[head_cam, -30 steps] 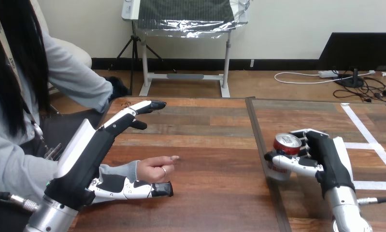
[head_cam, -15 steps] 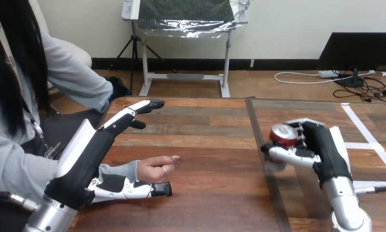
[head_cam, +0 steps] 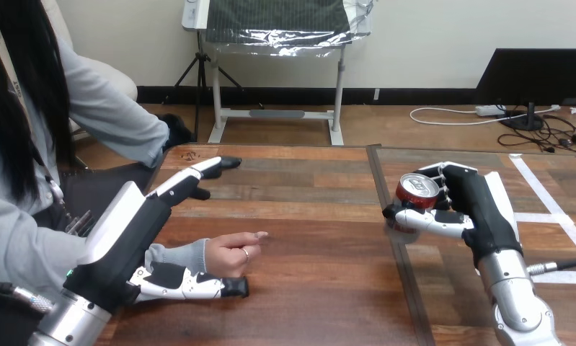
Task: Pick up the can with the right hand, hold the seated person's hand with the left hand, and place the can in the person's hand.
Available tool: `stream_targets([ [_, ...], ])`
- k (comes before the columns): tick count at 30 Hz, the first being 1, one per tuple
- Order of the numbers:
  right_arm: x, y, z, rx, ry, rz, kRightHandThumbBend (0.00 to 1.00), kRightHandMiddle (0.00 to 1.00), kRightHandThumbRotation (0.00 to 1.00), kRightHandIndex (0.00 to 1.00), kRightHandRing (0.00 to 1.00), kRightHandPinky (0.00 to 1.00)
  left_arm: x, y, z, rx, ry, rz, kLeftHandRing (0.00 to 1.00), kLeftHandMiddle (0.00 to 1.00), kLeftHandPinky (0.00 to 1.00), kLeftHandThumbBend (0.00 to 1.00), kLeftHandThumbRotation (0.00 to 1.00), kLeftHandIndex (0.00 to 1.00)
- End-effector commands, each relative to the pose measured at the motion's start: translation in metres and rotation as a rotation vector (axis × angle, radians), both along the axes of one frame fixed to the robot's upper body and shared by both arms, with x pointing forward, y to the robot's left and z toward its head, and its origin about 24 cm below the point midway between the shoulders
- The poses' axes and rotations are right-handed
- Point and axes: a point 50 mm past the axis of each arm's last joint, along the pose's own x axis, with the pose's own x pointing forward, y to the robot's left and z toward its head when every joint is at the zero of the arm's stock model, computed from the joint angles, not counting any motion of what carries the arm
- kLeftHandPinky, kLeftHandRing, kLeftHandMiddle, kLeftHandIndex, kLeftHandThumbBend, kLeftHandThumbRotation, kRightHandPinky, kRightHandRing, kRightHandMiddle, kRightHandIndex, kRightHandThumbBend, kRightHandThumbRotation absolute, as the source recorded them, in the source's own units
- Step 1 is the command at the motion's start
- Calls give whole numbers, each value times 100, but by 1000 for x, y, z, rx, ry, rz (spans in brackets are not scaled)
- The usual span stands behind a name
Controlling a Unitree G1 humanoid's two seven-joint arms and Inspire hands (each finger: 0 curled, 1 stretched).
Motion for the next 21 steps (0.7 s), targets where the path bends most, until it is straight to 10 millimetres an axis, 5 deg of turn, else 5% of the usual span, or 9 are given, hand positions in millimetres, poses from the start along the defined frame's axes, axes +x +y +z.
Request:
stream_targets([
  [1, 30, 4, 52, -27, -200, 39, 78, 52, 0, 52, 46, 44, 11, 3, 24, 59, -101, -10, 85, 87, 74, 100, 19, 86],
  [21, 34, 8, 58, -31, -214, 58, 77, 50, 0, 52, 43, 40, 25, 13, 32, 274, -68, 17, 84, 86, 75, 100, 19, 86],
])
